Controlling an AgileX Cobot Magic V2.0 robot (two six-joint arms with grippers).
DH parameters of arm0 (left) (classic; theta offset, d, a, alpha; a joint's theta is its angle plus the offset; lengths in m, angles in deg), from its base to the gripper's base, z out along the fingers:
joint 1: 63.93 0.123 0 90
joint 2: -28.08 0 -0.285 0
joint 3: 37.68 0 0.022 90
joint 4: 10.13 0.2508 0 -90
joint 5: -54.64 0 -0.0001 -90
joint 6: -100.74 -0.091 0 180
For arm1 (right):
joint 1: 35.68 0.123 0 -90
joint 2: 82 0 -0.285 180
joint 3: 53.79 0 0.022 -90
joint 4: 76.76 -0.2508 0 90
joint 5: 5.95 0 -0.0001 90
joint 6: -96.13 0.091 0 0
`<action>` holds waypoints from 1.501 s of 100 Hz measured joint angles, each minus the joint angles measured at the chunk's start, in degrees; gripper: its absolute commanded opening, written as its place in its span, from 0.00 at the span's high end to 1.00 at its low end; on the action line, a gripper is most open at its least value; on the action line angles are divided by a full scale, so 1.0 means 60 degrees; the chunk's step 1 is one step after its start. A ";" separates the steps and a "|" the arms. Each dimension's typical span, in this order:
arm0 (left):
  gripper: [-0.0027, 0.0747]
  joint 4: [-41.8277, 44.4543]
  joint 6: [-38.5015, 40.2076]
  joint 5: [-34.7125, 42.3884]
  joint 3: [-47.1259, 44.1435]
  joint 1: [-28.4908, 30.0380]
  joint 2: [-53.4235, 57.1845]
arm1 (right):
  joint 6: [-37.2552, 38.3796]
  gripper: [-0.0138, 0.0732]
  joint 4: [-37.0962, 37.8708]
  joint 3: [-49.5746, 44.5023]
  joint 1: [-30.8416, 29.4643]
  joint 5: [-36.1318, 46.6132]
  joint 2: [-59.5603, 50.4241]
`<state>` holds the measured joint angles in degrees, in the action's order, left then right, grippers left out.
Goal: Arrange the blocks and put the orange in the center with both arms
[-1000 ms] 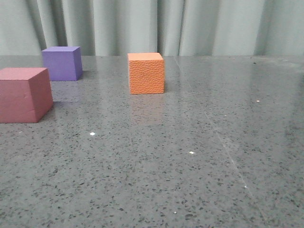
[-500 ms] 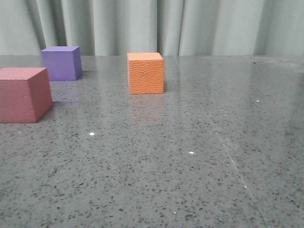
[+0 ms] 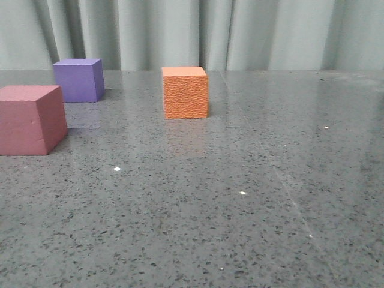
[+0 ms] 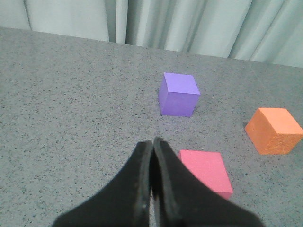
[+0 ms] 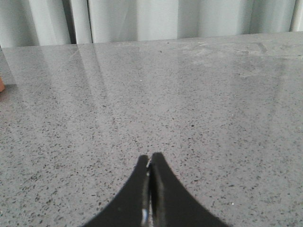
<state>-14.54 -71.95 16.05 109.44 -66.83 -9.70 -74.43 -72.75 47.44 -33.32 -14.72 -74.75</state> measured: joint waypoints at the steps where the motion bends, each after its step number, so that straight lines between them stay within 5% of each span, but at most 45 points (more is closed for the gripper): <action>1: 0.99 -0.0009 0.0000 0.0000 0.0003 0.0000 -0.0035 | 0.0000 0.91 0.0000 0.0000 0.0000 0.0000 0.0000; 26: 0.98 -0.0128 0.0000 -0.0055 0.0087 0.0000 -0.0714 | 0.0000 0.91 0.0000 0.0000 0.0000 0.0000 0.0000; 33: 0.92 -0.0150 -0.0025 -0.0055 0.0087 0.0000 -0.0752 | 0.0000 0.91 0.0000 0.0000 0.0000 0.0000 0.0000; 40: 0.75 -0.0167 -0.0306 -0.0055 0.0087 0.0000 -0.0760 | 0.0000 0.91 0.0000 0.0000 0.0000 0.0000 0.0000; 55: 0.19 -0.0190 -0.1219 -0.0055 0.0087 0.0000 -0.0760 | 0.0000 0.91 0.0000 0.0000 0.0000 0.0000 0.0000; 62: 0.03 -0.0205 -0.1366 0.0007 0.0087 0.0000 -0.0774 | 0.0000 0.91 0.0000 0.0000 0.0000 0.0000 0.0000; 81: 0.14 -0.0266 -0.1455 0.0726 0.0087 0.0000 -0.0831 | 0.0000 0.91 0.0000 0.0000 0.0000 0.0000 0.0000; 107: 0.14 -0.0945 -0.1477 0.0891 0.0446 -0.0095 -0.1311 | 0.0000 0.91 0.0000 0.0000 0.0000 0.0000 0.0000; 150: 0.14 -0.1341 -0.1122 0.1700 0.2956 -0.3092 -0.4983 | 0.0000 0.91 0.0000 0.0000 0.0000 0.0000 0.0000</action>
<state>-22.59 -78.68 26.25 127.17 -85.38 -39.60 -74.43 -72.75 47.44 -33.32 -14.72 -74.75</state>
